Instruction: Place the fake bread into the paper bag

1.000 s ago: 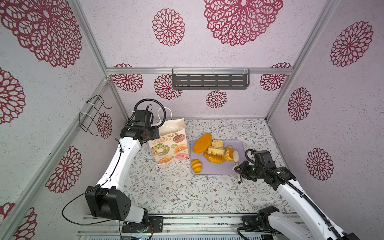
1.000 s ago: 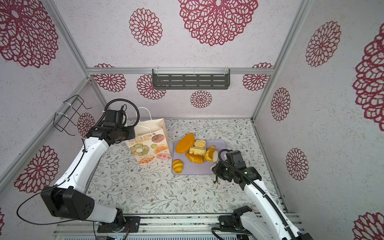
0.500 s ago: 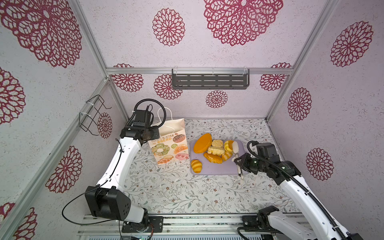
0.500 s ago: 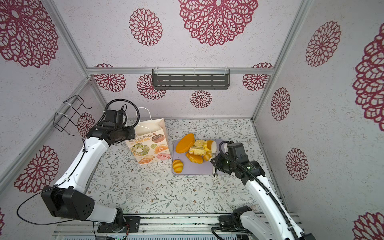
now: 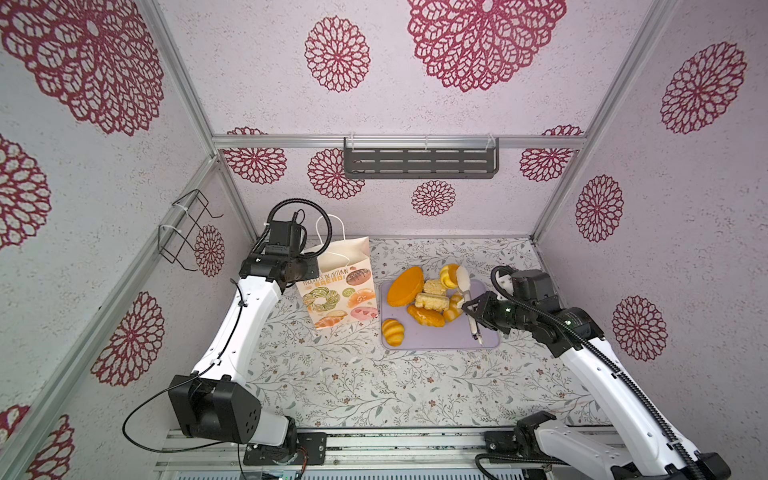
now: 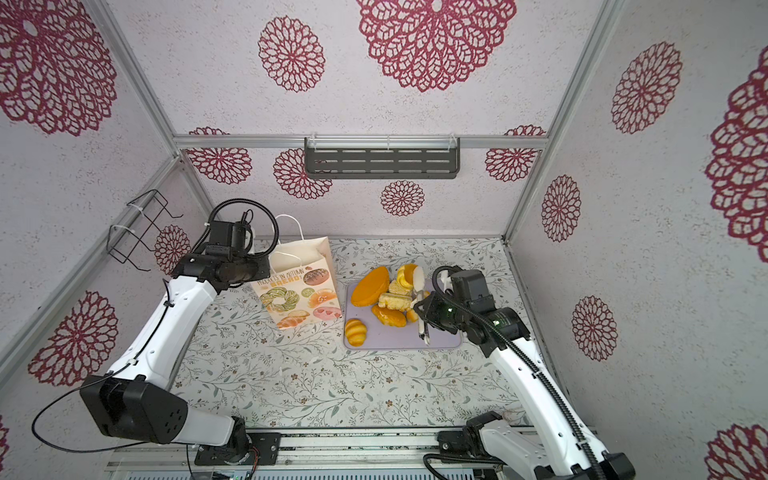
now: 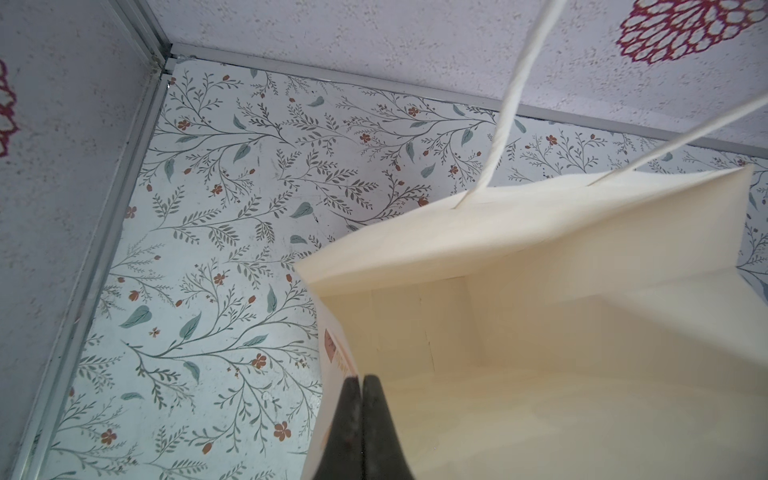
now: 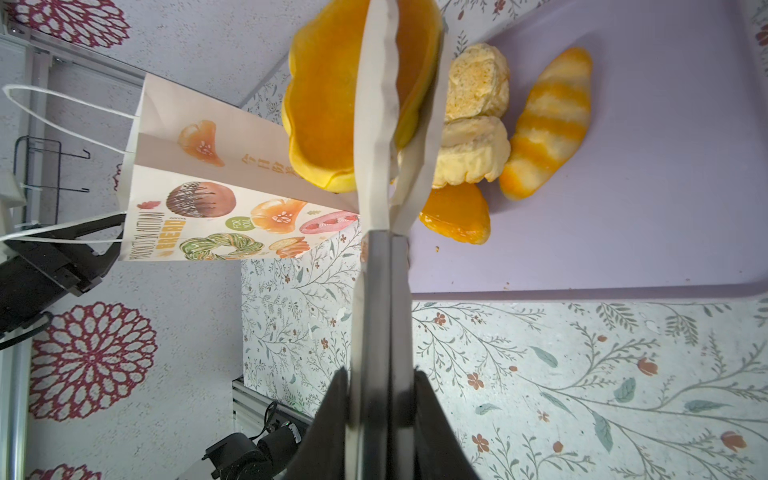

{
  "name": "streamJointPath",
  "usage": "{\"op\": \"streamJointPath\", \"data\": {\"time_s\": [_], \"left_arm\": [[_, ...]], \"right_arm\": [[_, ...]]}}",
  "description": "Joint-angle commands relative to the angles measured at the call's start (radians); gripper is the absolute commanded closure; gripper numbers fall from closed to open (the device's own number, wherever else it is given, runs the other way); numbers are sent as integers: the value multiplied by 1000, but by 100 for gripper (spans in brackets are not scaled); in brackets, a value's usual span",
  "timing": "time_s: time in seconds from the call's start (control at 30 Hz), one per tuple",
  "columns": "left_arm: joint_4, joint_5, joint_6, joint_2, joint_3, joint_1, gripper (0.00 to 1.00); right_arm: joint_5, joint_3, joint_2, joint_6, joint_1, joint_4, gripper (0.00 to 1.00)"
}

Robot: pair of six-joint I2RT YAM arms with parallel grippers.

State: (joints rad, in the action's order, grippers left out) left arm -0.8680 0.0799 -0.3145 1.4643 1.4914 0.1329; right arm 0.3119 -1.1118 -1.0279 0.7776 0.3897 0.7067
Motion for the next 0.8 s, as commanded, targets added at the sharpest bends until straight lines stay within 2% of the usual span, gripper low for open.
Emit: {"op": "streamJointPath", "data": {"time_s": [0.0, 0.17, 0.77], "left_arm": [[6, -9, 15, -22, -12, 7, 100], [5, -8, 15, -28, -15, 7, 100], [9, -8, 15, -33, -17, 11, 100]], "right_arm": [[5, -70, -12, -22, 24, -67, 99], [-54, -132, -59, -36, 85, -78, 100], [-108, -437, -311, -87, 261, -119, 100]]}}
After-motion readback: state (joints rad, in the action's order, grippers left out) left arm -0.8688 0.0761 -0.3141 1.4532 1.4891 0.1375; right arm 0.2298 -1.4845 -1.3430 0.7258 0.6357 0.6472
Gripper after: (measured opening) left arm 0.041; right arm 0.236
